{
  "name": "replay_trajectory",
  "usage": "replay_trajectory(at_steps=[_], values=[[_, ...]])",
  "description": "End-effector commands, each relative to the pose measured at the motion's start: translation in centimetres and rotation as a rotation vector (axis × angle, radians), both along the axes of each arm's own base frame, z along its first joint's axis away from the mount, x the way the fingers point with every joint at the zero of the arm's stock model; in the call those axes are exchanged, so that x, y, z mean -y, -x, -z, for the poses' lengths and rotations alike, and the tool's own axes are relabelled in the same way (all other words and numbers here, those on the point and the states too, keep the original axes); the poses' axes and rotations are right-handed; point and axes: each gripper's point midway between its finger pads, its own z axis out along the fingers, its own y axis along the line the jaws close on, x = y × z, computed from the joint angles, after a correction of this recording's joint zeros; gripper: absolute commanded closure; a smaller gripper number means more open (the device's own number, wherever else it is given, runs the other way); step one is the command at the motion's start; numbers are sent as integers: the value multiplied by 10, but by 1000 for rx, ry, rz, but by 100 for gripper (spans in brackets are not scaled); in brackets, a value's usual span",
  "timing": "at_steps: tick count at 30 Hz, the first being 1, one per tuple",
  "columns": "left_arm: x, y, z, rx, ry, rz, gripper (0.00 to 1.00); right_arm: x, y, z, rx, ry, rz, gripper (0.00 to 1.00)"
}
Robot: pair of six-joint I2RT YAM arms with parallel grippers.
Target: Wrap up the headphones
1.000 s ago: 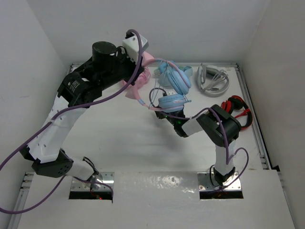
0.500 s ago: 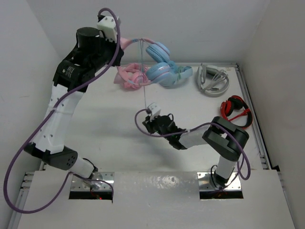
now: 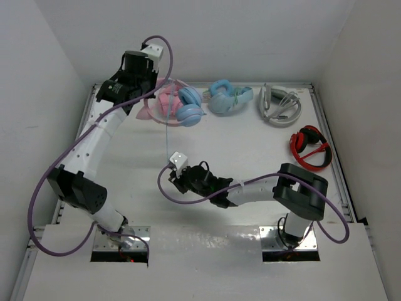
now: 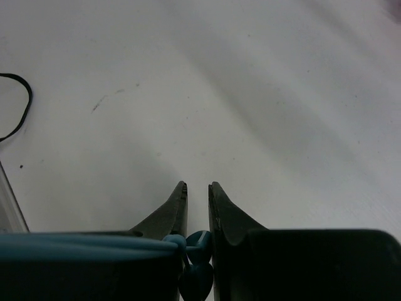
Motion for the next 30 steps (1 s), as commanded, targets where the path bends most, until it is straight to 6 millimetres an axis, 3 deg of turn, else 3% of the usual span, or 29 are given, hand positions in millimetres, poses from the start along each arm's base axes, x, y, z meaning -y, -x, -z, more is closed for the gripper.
replay_trajectory(at_steps=[1,2,3,5,6,10,11,12,13,14,15,16,18,25,30], values=[[-27,-56,-88,446,54,-187,100,-15,59,-11,94,79,-244,100],[-26,-58,-80,433,47,-188,100,-17,61,-18,97,74,-255,100],[-24,-62,-63,408,38,-182,100,-28,65,-36,107,44,-287,100],[-22,-67,-43,383,29,-173,100,-32,69,-42,93,66,-315,100],[-21,-70,-25,359,22,-170,100,-41,71,-60,95,38,-333,100],[-19,-72,29,272,-20,-151,100,-43,76,-76,57,158,-389,100],[-19,-72,32,277,-30,-147,100,-53,67,-111,128,169,-398,100],[-21,-70,34,276,-36,-149,100,-27,59,-82,87,373,-359,100],[-22,-68,43,266,-46,-152,100,-25,44,-102,136,420,-322,100],[-26,-66,44,268,-65,-158,100,-11,33,-98,147,501,-277,100],[-27,-63,40,281,-68,-159,100,17,14,-93,176,626,-168,100],[-29,-60,45,275,-80,-154,100,31,3,-97,206,676,-115,100],[-28,-55,37,303,-94,-126,100,64,-26,-117,286,774,44,100],[-21,-44,41,282,-91,-70,100,112,-86,-194,503,937,353,100],[-7,-36,44,252,-85,-6,100,122,-119,-232,616,1011,499,100]])
